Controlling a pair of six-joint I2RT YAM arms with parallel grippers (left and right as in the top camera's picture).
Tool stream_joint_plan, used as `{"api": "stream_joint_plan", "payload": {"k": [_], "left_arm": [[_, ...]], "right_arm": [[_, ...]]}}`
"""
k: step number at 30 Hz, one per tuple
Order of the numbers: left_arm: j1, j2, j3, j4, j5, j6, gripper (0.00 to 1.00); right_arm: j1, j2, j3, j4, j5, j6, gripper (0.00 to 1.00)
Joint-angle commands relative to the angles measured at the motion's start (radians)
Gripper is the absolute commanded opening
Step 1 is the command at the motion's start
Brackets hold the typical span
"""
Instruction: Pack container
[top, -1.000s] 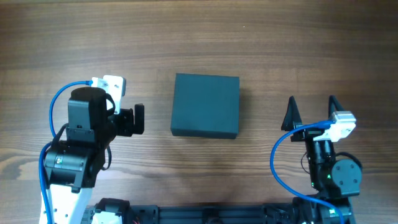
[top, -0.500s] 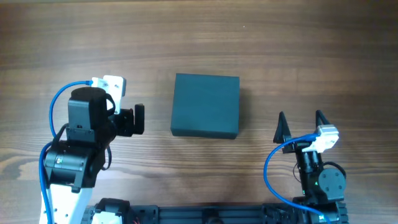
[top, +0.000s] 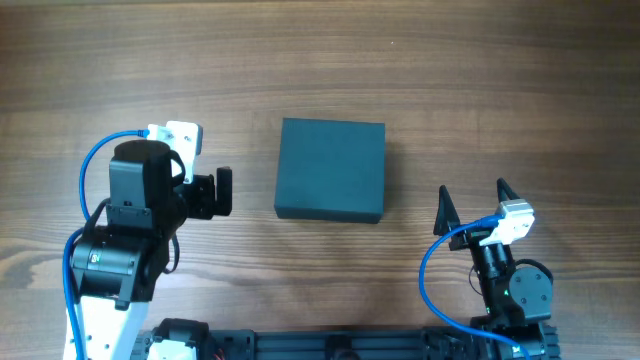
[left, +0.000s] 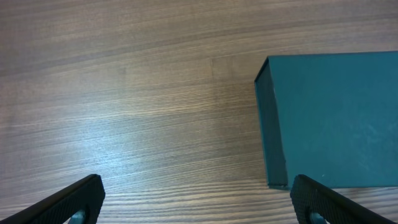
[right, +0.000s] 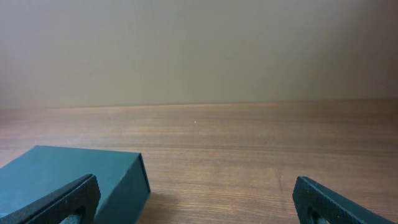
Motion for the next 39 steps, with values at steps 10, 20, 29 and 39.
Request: {"api": "stream_joint_plan", "payload": {"k": [10, 20, 29, 39], "left_arm": [[-0.002, 0.0, -0.01, 0.0, -0.014, -0.013, 1.0], [-0.002, 0.0, -0.01, 0.0, -0.013, -0.013, 1.0], [-0.002, -0.215, -0.117, -0.002, 0.142, -0.013, 1.0], [-0.002, -0.744, -0.629, 0.483, 0.116, -0.005, 1.0]], "right_arm": [[0.005, -0.016, -0.001, 0.005, -0.019, -0.008, 1.0], [0.005, -0.016, -0.001, 0.005, -0.019, -0.008, 1.0], [0.005, -0.016, -0.001, 0.005, -0.019, -0.008, 1.0], [0.005, -0.016, -0.001, 0.005, -0.019, -0.008, 1.0]]}}
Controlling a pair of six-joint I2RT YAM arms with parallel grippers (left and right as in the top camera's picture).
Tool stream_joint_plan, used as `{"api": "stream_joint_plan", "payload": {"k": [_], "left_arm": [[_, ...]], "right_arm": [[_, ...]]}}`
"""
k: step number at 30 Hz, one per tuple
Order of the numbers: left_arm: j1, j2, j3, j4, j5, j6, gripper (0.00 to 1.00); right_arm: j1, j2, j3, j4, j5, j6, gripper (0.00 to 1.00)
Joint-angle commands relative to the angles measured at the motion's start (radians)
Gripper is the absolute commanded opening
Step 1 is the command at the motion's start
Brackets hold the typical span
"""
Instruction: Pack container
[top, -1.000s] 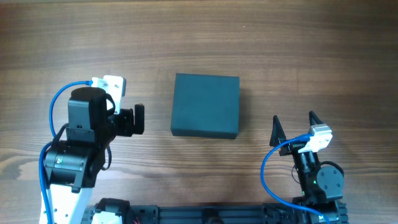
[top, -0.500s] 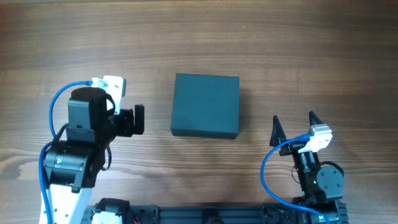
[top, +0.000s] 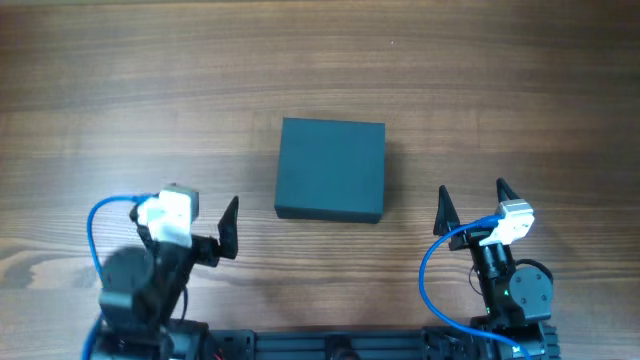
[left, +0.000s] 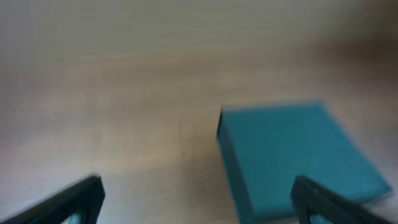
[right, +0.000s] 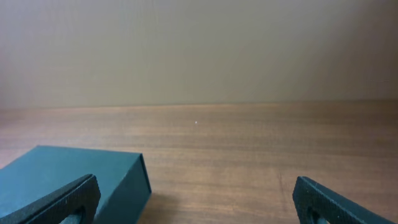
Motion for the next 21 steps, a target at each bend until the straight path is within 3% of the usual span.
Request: {"api": "stream_joint_plan", "payload": {"k": [1, 6, 13, 21], "left_arm": [[-0.001, -0.163, -0.206, 0.203, -0.051, 0.003, 1.0], [0.034, -0.268, -0.365, 0.412, -0.158, 0.062, 1.0], [0.083, -0.301, -0.401, 0.389, -0.179, 0.107, 1.0], [0.083, -0.301, -0.402, 0.202, -0.106, 0.059, 1.0]], "right_arm": [[0.005, -0.014, -0.001, 0.005, -0.016, -0.008, 1.0], [0.005, -0.014, -0.001, 0.005, -0.016, -0.008, 1.0], [0.005, -0.014, -0.001, 0.005, -0.016, -0.008, 1.0], [0.005, -0.014, -0.001, 0.005, -0.016, -0.008, 1.0]]}}
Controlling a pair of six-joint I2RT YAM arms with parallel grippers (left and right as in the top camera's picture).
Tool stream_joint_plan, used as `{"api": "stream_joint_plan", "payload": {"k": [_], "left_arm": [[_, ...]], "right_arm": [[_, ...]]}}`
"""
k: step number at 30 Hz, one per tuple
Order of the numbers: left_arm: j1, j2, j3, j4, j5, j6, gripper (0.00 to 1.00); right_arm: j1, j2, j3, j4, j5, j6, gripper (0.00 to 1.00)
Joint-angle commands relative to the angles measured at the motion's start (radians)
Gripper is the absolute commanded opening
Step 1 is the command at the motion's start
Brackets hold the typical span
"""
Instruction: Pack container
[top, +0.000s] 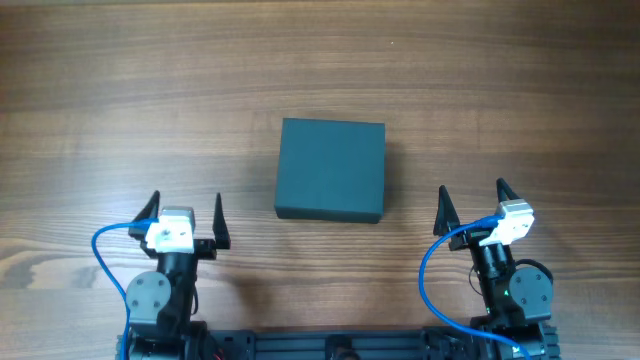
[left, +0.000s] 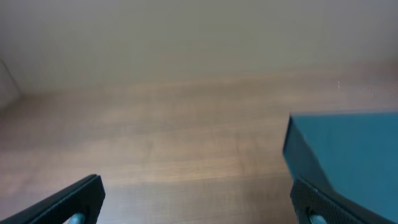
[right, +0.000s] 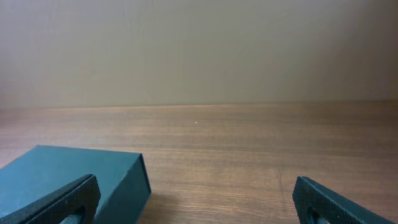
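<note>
A dark teal box (top: 331, 168) with its lid on lies in the middle of the wooden table (top: 500, 90). It also shows at the right of the left wrist view (left: 348, 149) and at the lower left of the right wrist view (right: 68, 177). My left gripper (top: 186, 217) is open near the table's front edge, to the left of the box and apart from it. My right gripper (top: 470, 210) is open to the right of the box, also near the front edge. Both hold nothing.
A plain beige wall (right: 199, 50) stands behind the far edge of the table. Blue cables loop from both arm bases at the front edge (top: 430, 280). No other objects are in view.
My left arm has drawn back further to the front edge; its gripper now points straight away from the base. The box and the right arm have not moved.
My left gripper was open close beside the box's left side, looking down at it. Then it was lower and nearer the front edge, turned toward the box. Now it rests folded at its base, open. The box and right arm stayed put throughout.
</note>
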Motion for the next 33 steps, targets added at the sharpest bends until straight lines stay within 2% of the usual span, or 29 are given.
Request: {"api": "stream_joint_plan", "payload": {"k": [1, 10, 14, 33], "left_arm": [[0.005, -0.011, -0.011, -0.081, 0.047, -0.033, 1.0], [-0.039, -0.011, -0.011, -0.116, 0.086, -0.038, 1.0], [-0.042, -0.011, -0.011, -0.117, 0.095, -0.082, 1.0], [-0.042, -0.011, -0.011, -0.117, 0.14, -0.082, 1.0]], "right_arm": [[0.005, -0.014, -0.001, 0.005, -0.015, -0.005, 1.0], [0.005, -0.014, -0.001, 0.005, -0.015, -0.005, 1.0], [0.005, -0.014, -0.001, 0.005, -0.015, -0.005, 1.0], [0.005, -0.014, -0.001, 0.005, -0.015, -0.005, 1.0]]}}
